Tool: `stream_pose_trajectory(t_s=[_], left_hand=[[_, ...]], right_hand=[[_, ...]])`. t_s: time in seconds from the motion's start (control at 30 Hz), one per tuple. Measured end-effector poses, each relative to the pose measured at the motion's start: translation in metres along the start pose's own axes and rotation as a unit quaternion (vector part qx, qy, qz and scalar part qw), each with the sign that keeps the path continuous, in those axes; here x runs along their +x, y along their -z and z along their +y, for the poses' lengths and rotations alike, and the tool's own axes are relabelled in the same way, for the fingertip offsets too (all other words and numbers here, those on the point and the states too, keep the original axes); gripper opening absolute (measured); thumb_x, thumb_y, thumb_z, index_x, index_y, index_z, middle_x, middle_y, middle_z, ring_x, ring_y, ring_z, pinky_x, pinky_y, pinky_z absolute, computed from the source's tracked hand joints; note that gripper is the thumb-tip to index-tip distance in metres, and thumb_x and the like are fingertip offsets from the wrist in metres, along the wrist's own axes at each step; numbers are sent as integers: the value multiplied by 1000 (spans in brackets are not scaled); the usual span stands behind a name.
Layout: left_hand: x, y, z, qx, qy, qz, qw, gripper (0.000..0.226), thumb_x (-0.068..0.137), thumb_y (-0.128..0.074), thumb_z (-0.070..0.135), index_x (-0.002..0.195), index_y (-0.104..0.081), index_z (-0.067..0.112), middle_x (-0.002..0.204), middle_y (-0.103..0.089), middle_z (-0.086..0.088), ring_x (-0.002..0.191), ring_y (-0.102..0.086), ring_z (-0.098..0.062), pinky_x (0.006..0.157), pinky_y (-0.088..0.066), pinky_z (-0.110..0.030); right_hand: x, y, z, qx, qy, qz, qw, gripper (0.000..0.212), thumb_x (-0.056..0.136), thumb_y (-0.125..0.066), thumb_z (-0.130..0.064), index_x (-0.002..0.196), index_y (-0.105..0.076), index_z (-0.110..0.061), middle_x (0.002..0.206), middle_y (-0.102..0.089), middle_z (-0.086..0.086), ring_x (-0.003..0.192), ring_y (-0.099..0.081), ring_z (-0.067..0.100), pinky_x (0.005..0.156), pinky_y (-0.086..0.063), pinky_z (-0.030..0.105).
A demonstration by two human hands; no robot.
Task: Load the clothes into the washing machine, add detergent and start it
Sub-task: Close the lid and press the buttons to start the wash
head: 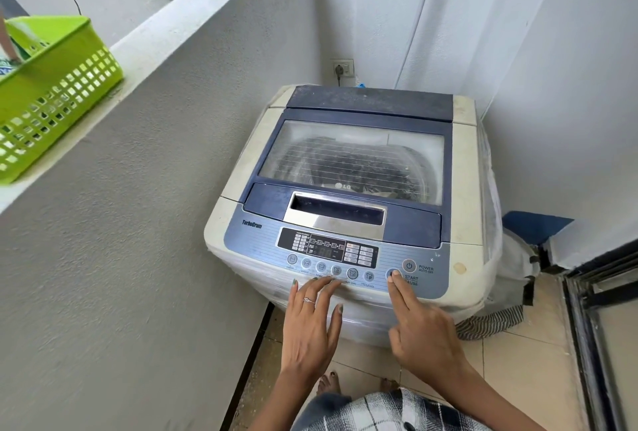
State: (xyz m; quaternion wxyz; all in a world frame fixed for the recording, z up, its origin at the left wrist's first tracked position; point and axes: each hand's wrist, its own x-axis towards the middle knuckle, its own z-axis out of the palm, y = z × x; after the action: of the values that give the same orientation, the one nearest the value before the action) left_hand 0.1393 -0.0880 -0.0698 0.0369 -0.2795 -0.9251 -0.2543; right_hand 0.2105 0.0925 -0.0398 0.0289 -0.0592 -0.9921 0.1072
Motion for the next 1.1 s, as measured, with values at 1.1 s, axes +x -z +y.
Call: stream_pose_trajectory(t_s=[1.1], left_hand=[[50,22,-43,-183,174,103,962,44,98,-32,36,135,-48,19,139,-48,8,133,-39,-6,115,-27,-46]], right_hand=[[40,-10,-22,233,-109,135,957,36,81,-47,-8,111,-66,-5,104,-64,2,98,-56,19,90,-43,29]])
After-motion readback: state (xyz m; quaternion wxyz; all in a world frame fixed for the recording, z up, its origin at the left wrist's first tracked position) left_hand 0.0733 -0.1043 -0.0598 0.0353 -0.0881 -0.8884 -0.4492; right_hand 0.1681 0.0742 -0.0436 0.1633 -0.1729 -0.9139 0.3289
